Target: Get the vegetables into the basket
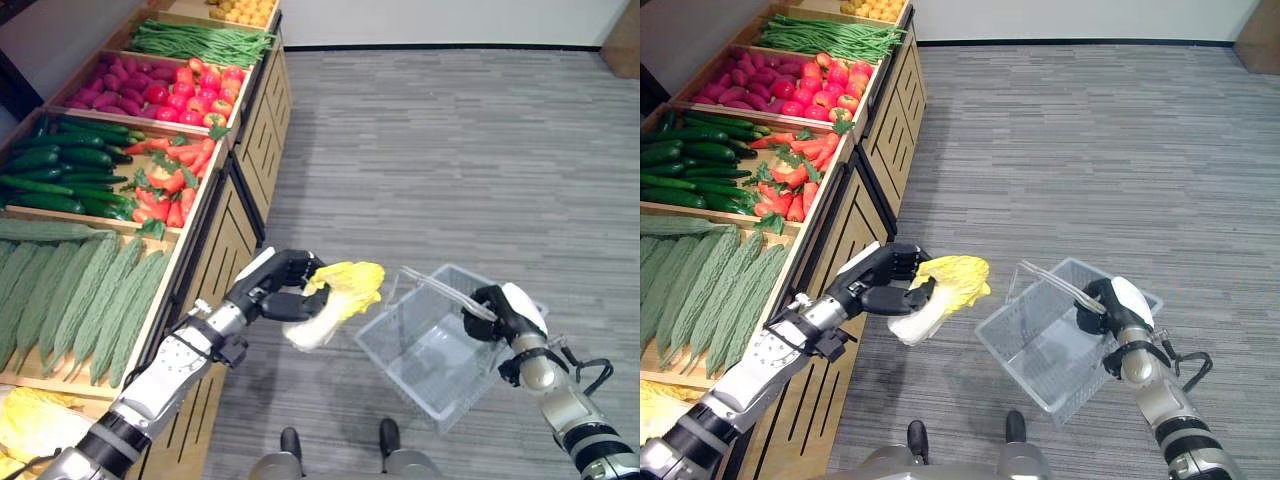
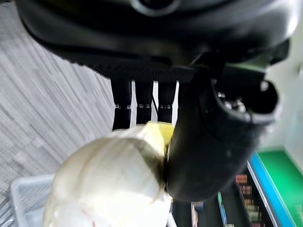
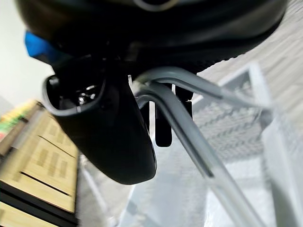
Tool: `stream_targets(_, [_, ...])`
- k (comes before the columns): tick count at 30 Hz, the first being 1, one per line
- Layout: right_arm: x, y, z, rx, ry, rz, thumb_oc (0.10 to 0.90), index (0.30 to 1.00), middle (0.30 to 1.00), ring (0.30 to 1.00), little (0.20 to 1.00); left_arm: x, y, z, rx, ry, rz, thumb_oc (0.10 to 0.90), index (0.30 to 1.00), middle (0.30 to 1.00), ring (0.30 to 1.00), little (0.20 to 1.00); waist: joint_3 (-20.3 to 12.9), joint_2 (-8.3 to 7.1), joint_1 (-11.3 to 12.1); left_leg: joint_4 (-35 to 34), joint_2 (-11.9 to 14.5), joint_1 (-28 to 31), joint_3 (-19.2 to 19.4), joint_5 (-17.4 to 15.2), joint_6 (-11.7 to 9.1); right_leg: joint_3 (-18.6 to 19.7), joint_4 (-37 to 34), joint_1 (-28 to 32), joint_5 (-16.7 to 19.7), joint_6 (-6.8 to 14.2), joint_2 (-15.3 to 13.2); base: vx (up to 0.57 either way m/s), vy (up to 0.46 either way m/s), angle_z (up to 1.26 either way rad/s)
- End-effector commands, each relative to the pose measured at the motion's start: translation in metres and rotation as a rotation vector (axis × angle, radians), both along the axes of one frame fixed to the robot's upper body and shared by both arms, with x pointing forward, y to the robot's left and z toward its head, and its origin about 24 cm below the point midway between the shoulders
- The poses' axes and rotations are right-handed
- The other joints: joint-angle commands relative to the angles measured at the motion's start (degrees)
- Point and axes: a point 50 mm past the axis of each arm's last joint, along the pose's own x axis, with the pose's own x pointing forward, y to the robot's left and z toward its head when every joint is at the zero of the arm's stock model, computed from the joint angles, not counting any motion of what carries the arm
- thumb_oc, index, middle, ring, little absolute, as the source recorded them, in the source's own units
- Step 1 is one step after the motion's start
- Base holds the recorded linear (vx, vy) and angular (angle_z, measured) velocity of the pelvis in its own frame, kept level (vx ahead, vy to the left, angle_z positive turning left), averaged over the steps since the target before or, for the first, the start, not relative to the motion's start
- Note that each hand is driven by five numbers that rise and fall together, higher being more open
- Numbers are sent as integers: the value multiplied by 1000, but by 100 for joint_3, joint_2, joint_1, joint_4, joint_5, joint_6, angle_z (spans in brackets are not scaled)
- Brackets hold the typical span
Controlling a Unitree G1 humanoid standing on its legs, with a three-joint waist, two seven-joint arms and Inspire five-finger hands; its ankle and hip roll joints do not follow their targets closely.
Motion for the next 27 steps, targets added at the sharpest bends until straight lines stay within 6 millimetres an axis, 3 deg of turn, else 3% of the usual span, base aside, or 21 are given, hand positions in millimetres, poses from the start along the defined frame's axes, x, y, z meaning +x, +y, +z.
stream_targets(1, [52,34,77,115,-379,165,400,300,300,300,300,14,-33,36,51,-248,-169,400,300,300,300,300,-737,-273,27,4,70,-57,-110,-184,-244,-191,24,-38,-196,438,-254,19,5,-7])
stream_targets(9, [62,59,92,152,-435,254,400,300,300,300,300,24,-47,32,157,-301,-189,400,300,300,300,300,-823,-283,-16,4,51,19,-71,-249,-240,-146,24,-13,-174,460,-279,23,7,-7])
stream_targets(12, [65,87,109,220,-498,361,400,300,300,300,300,36,-47,19,278,-327,-128,400,300,300,300,300,-867,-290,-30,4,37,53,-49,-273,-236,-120,24,0,-171,473,-295,23,12,0])
stream_targets(16, [63,102,113,276,-520,417,400,300,300,300,300,41,-45,7,320,-309,-72,400,300,300,300,300,-888,-296,-41,4,29,58,-52,-278,-236,-118,24,3,-169,467,-294,0,0,0])
stream_targets(24, [47,154,127,514,-592,593,400,300,300,300,300,53,-37,-23,459,-283,80,400,300,300,300,300,-916,-305,-119,4,45,97,34,-294,-245,-28,24,-16,-155,474,-277,9,4,-3])
stream_targets(25, [44,159,127,535,-593,603,400,300,300,300,300,55,-37,-27,477,-284,108,424,333,333,333,333,-921,-314,-130,4,45,104,49,-301,-244,-18,24,-18,-152,473,-274,29,3,-18])
stream_targets(26, [41,162,127,558,-597,613,400,300,300,300,300,56,-36,-31,497,-290,148,900,1000,1000,1000,1000,-926,-322,-138,4,46,113,68,-306,-245,-2,24,-16,-155,475,-274,27,3,-17])
stream_targets(27, [39,161,127,568,-598,609,400,300,300,300,300,57,-36,-33,500,-283,172,900,1000,1000,1000,1000,-932,-323,-146,4,48,125,79,-308,-245,3,24,-16,-152,476,-273,24,3,-11])
